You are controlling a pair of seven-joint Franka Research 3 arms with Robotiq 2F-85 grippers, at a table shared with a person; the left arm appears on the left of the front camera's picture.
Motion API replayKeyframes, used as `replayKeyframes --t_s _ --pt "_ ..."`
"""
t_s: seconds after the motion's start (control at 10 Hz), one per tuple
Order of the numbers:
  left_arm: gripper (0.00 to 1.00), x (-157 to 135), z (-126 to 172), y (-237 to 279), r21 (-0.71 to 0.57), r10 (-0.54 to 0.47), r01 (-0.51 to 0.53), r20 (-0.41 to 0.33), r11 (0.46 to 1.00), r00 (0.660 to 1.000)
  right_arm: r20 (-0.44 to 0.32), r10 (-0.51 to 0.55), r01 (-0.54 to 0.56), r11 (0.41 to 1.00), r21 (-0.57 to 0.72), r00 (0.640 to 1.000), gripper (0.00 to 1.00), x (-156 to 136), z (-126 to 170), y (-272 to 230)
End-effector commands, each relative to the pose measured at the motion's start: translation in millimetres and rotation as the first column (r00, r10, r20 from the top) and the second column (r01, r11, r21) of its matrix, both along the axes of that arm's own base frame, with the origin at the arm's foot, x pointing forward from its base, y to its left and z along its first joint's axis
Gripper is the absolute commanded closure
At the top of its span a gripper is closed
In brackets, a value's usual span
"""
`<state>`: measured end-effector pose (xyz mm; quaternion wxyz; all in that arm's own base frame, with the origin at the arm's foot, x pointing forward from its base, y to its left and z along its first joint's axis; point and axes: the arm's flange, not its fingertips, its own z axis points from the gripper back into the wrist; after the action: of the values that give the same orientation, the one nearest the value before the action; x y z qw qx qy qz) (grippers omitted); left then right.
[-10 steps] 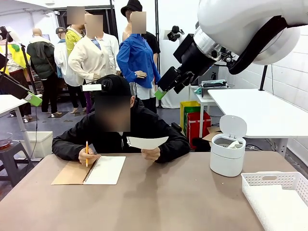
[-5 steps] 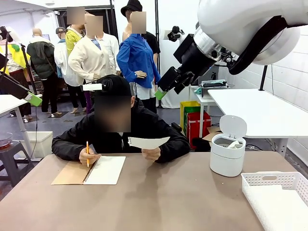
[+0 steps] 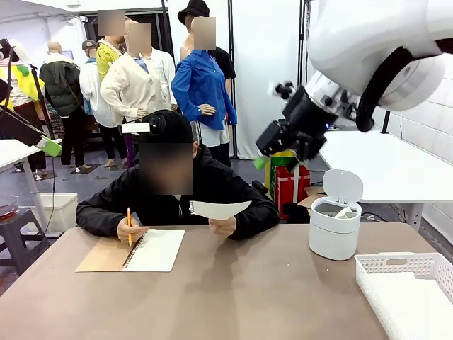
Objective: Sort the paper based on its condition.
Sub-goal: If a person hands you a paper, place it in the Organizing basket , and if it's crumpled, put it in the Trash can.
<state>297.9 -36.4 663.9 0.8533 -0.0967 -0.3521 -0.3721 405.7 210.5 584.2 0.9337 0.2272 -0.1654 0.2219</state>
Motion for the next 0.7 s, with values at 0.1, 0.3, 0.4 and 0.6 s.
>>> replayKeyframes --t_s 0.1,0.3,0.4,0.6 --pt "0.00 0 -1 1 -0.003 0.004 -0.004 0.004 1.000 1.000 -0.317 -0.319 0.379 0.913 0.149 0.893 0.00 20 -44 -14" --pt "0.00 0 -1 1 -0.003 0.004 -0.004 0.004 1.000 1.000 -0.393 -0.425 0.510 0.849 0.138 0.815 0.00 32 -73 -20" --pt "0.00 0 -1 1 -0.003 0.004 -0.004 0.004 1.000 1.000 -0.413 -0.483 0.587 0.792 0.171 0.772 0.00 38 -82 -22" --pt "0.00 0 -1 1 -0.003 0.004 -0.004 0.004 1.000 1.000 -0.478 -0.506 0.655 0.723 0.219 0.718 0.00 48 -88 -30"
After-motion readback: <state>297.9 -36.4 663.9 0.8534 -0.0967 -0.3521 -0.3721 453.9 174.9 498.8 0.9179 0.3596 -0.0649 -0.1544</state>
